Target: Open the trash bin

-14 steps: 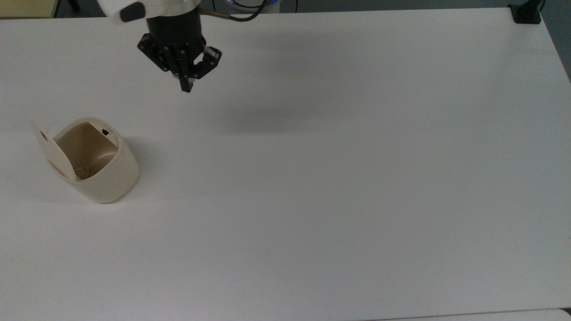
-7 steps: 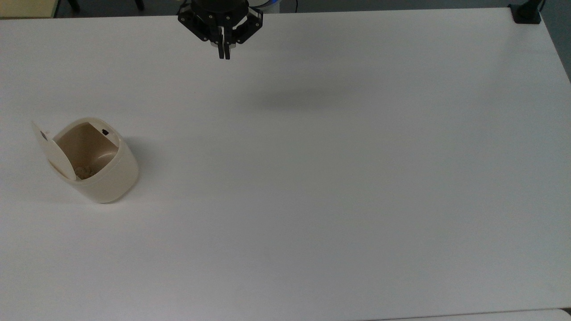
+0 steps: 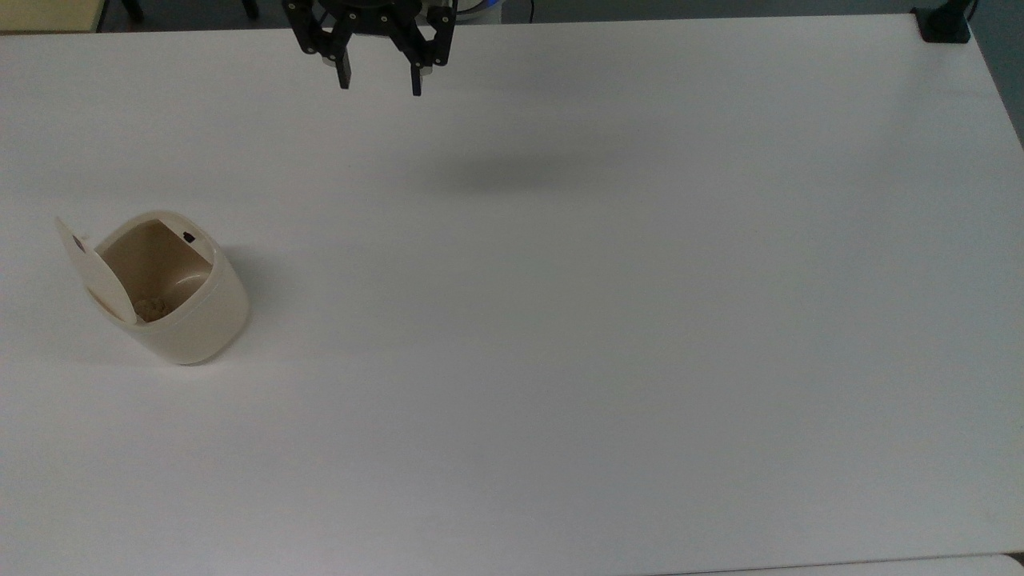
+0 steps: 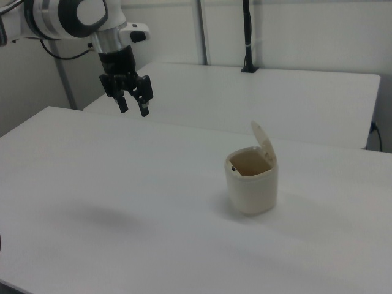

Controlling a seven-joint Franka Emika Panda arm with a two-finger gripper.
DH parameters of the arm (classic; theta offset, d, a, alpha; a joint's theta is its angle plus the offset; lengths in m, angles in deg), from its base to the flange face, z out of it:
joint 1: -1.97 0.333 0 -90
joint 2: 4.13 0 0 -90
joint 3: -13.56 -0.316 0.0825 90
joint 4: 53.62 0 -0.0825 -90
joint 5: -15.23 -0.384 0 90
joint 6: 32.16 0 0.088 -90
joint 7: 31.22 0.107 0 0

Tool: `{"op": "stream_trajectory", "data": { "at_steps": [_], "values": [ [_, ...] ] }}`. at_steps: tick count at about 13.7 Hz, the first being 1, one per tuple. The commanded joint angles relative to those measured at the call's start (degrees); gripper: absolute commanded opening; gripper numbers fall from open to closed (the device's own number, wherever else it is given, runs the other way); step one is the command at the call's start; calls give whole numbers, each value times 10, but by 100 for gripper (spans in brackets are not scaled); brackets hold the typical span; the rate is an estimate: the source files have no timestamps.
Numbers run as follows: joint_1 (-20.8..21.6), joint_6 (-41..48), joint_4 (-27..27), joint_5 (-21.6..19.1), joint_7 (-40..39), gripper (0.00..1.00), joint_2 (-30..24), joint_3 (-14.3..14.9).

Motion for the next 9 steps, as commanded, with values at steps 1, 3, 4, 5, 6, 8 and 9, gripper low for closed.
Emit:
{"op": "stream_trajectory", "data": {
  "at_steps": [1,3,4,5,6,8,9],
  "values": [
    [-24,8,17,0,-19,100,-25,-18],
    [-57,15,17,1,-18,100,-27,-53],
    [-61,21,15,1,-18,100,-27,-56],
    [-61,25,15,1,-18,100,-28,-57],
    [-58,26,15,1,-18,100,-28,-56],
    [-56,26,16,1,-15,100,-28,-55],
    [-56,26,16,1,-15,100,-28,-56]
  ]
}}
